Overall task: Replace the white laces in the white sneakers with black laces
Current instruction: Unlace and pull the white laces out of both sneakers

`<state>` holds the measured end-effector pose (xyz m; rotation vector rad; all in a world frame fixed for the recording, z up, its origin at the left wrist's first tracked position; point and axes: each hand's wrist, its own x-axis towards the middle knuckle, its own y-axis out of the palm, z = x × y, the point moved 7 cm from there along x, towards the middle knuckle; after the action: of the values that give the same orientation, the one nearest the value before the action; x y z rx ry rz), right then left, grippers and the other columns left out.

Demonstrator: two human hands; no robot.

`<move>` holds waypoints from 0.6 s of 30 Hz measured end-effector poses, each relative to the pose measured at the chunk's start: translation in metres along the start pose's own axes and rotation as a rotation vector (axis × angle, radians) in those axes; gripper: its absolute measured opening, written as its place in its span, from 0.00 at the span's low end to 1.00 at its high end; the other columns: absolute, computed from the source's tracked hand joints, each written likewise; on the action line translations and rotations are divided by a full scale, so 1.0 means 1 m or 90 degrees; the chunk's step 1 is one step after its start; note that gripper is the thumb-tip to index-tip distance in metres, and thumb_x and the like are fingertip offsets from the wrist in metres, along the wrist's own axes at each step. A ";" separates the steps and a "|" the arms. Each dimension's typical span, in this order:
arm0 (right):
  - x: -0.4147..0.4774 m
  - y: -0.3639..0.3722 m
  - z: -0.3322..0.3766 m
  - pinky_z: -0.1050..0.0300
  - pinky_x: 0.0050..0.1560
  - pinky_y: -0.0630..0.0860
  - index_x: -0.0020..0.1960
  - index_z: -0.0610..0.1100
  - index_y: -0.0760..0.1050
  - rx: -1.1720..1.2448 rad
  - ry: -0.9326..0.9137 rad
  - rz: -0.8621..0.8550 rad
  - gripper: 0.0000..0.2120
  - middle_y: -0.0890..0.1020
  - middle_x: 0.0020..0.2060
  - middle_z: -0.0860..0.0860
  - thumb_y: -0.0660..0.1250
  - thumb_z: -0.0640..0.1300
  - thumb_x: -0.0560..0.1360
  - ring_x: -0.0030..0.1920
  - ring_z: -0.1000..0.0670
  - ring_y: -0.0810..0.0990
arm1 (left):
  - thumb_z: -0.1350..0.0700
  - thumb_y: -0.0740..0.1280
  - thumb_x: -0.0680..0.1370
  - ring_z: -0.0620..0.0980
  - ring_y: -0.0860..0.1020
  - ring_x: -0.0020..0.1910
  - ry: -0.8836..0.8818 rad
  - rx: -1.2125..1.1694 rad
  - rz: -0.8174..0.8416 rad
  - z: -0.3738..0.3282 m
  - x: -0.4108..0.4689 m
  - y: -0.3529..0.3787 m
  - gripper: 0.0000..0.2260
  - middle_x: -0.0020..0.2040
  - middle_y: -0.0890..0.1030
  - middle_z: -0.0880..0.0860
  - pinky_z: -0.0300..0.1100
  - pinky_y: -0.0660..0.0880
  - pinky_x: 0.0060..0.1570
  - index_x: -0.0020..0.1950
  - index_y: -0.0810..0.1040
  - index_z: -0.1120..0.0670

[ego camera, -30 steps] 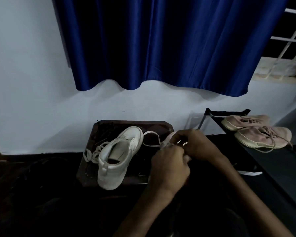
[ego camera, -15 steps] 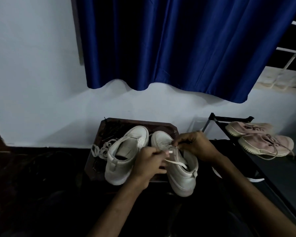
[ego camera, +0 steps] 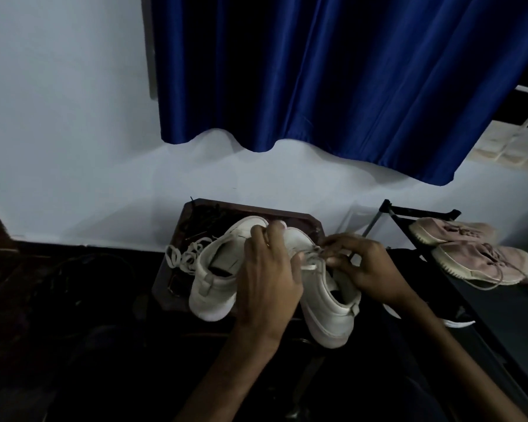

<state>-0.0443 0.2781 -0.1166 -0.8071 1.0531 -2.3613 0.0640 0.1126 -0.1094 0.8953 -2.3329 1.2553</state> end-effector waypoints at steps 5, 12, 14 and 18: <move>-0.007 0.010 -0.015 0.53 0.57 0.74 0.44 0.45 0.78 0.142 0.094 -0.078 0.02 0.79 0.50 0.51 0.68 0.39 0.75 0.54 0.51 0.79 | 0.38 0.72 0.66 0.50 0.79 0.47 -0.009 -0.034 0.040 -0.019 -0.014 0.034 0.25 0.48 0.77 0.49 0.40 0.71 0.33 0.55 0.69 0.50; -0.021 -0.014 -0.066 0.56 0.37 0.72 0.42 0.45 0.77 0.266 0.402 -0.385 0.06 0.79 0.38 0.46 0.66 0.38 0.76 0.36 0.47 0.76 | 0.41 0.76 0.61 0.45 0.79 0.30 -0.078 -0.013 -0.012 -0.018 -0.021 0.042 0.24 0.31 0.77 0.46 0.36 0.63 0.24 0.46 0.68 0.50; -0.015 -0.028 -0.040 0.55 0.46 0.76 0.48 0.47 0.78 0.006 0.271 -0.325 0.03 0.78 0.49 0.50 0.68 0.40 0.76 0.47 0.50 0.78 | 0.41 0.76 0.61 0.45 0.78 0.27 -0.084 -0.004 -0.018 -0.018 -0.024 0.041 0.23 0.29 0.76 0.46 0.35 0.60 0.24 0.45 0.69 0.51; -0.002 -0.017 0.004 0.59 0.58 0.73 0.53 0.49 0.81 -0.115 0.011 -0.046 0.07 0.75 0.62 0.53 0.70 0.42 0.75 0.62 0.53 0.75 | 0.39 0.72 0.64 0.48 0.79 0.27 -0.116 -0.008 0.000 -0.012 -0.025 0.049 0.23 0.29 0.77 0.48 0.38 0.64 0.23 0.47 0.69 0.52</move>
<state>-0.0429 0.2881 -0.1022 -0.9052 1.2780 -2.3609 0.0500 0.1517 -0.1473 1.0458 -2.4762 1.2019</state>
